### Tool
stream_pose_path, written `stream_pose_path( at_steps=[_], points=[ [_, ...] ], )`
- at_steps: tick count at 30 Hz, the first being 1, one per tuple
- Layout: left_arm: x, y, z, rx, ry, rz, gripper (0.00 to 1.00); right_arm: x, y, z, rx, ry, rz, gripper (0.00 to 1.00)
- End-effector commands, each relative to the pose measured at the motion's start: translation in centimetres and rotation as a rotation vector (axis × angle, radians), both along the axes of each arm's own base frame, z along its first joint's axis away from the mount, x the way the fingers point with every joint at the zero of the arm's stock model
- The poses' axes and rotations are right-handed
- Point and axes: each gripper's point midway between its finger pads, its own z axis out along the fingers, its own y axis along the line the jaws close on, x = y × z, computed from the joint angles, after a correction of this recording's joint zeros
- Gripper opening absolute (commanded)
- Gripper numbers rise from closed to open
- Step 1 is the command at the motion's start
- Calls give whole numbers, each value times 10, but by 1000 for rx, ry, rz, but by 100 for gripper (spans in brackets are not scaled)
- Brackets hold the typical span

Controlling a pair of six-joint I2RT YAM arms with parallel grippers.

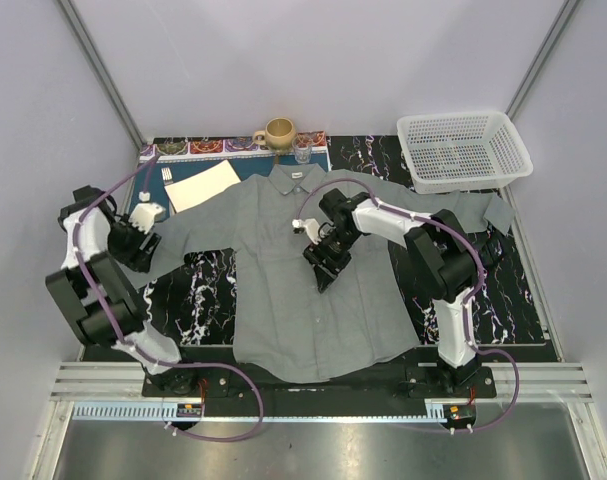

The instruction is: Pin the brooch onto the clothing

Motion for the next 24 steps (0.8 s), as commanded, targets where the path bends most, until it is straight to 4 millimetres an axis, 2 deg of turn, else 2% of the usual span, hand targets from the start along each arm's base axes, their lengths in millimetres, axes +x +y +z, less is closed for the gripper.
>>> stream_pose_path(
  at_steps=[1, 2, 3, 4, 5, 6, 7, 11, 12, 13, 14, 15, 16, 17, 18, 19, 20, 21, 22, 23, 24],
  points=[
    [-4, -86, 47, -232, -178, -167, 79, 11, 22, 19, 79, -46, 1, 70],
    [-5, -97, 53, -261, -200, -176, 85, 9, 23, 26, 102, -50, 5, 71],
    [-8, -112, 56, -303, -214, -190, 88, 9, 27, 46, 146, -80, 7, 72],
    [-8, -130, 67, -298, -252, -236, 92, 9, 30, 57, 179, -92, 5, 72],
    [-8, -140, 73, -319, -259, -199, 93, 9, 30, 67, 196, -102, -10, 72],
    [-2, -149, 79, -322, -298, -200, 99, 9, 30, 86, 225, -142, -12, 73],
    [-1, -165, 92, -322, -340, -224, 99, 12, 29, 96, 238, -173, -15, 75],
    [14, -196, 129, -373, -428, -114, 99, 34, 8, 141, 288, -277, -102, 80],
    [18, -205, 141, -378, -451, -115, 99, 49, -8, 155, 302, -306, -163, 82],
    [21, -209, 147, -414, -447, -33, 99, 56, -17, 163, 314, -310, -205, 82],
    [33, -203, 155, -387, -492, 28, 99, 67, -26, 176, 328, -338, -242, 84],
    [38, -203, 168, -394, -520, 68, 99, 83, -48, 189, 333, -375, -315, 85],
    [42, -203, 172, -422, -506, 155, 99, 91, -60, 196, 329, -398, -362, 86],
    [49, -194, 177, -396, -528, 221, 99, 98, -73, 209, 332, -438, -403, 89],
    [55, -191, 188, -395, -556, 258, 99, 111, -96, 217, 324, -474, -470, 94],
    [58, -189, 194, -403, -565, 306, 99, 117, -112, 220, 312, -488, -537, 100],
    [61, -183, 202, -386, -589, 341, 99, 119, -124, 230, 316, -517, -581, 100],
    [62, -182, 203, -386, -593, 353, 99, 129, -151, 234, 305, -546, -660, 100],
    [62, -180, 202, -385, -588, 371, 99, 128, -163, 228, 293, -527, -712, 100],
    [64, -175, 196, -363, -588, 400, 99, 126, -173, 233, 292, -549, -745, 100],
    [65, -172, 190, -351, -587, 417, 99, 127, -185, 229, 274, -562, -783, 100]
  ],
)
